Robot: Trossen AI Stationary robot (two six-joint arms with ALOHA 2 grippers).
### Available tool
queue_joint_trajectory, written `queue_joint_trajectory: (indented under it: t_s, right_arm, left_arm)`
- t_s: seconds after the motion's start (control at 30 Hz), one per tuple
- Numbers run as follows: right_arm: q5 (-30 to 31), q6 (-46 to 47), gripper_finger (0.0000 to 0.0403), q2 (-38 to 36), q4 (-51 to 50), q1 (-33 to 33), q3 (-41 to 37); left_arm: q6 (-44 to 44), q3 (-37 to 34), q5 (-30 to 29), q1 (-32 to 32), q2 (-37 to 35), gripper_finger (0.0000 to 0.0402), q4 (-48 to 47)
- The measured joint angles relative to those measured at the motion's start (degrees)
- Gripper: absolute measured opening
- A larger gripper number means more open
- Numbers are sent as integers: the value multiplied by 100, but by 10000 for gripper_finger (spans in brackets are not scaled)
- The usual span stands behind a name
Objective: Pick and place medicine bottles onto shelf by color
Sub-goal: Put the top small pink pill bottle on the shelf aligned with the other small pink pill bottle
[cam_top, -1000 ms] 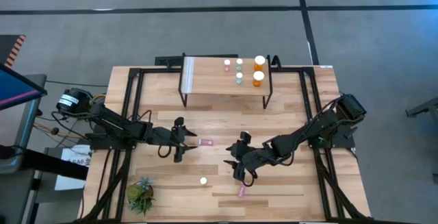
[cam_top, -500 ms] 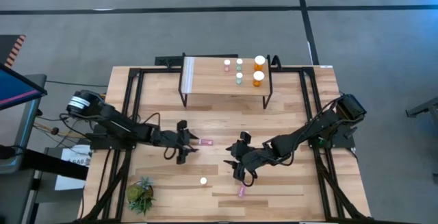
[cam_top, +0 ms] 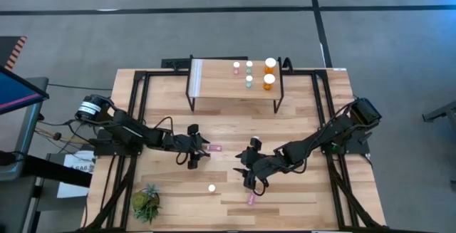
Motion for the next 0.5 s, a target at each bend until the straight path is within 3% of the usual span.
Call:
queue_joint_trajectory:
  t_s: [0.5]
  right_arm:
    - [0,-19,249,0,7,-7,0]
  left_arm:
    - [-110,-125,211,151,0,224,-44]
